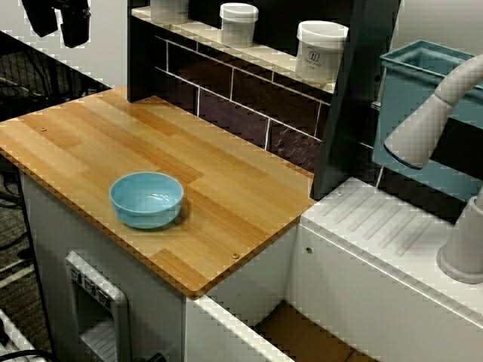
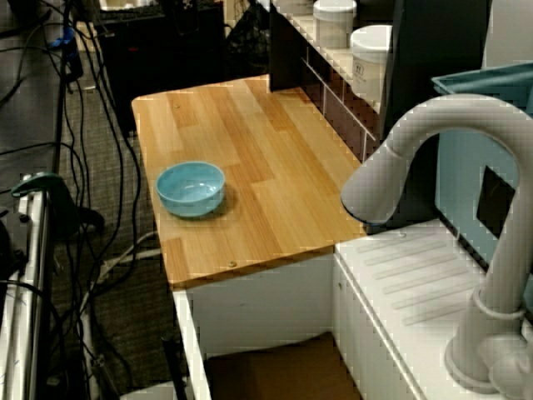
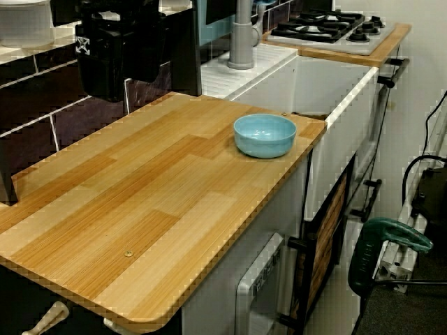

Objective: Push into sink

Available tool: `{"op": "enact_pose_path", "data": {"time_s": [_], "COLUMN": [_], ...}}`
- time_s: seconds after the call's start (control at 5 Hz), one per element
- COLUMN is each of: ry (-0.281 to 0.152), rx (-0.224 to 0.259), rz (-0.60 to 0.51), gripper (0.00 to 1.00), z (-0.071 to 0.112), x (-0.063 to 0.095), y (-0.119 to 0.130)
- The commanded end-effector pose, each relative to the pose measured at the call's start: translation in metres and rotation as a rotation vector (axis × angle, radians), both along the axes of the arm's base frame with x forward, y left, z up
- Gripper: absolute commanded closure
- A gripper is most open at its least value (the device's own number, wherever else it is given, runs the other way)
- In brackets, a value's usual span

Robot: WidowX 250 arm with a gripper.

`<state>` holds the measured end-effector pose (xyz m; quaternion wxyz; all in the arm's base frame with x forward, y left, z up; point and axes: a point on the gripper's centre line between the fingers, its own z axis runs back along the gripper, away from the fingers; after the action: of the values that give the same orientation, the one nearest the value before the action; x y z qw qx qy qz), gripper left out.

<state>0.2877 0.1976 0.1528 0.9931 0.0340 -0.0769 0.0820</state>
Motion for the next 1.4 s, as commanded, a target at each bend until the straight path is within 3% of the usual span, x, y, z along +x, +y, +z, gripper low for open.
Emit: {"op": "enact_pose_path", "data": {"time_s": [0.0, 0.2, 0.4, 0.6, 0.8, 1.2], "ry": [0.0, -0.007, 0.009, 0.039, 0.02, -0.002], "rx": [0.0, 0.0, 0.015, -0.008, 0.0, 0.032], "rz": [0.0, -0.039, -0.058, -0.066, -0.017, 0.02], "gripper": [0.0, 0.0, 0.0, 0.0, 0.0, 0.0], "z": [0.0, -0.008, -0.026, -0.036, -0.045, -0.065], "x": [0.0, -0.021, -0.041, -0.056, -0.065, -0.065], "y": [0.0, -0.008, -0.02, -0.031, -0.046, -0.075]}}
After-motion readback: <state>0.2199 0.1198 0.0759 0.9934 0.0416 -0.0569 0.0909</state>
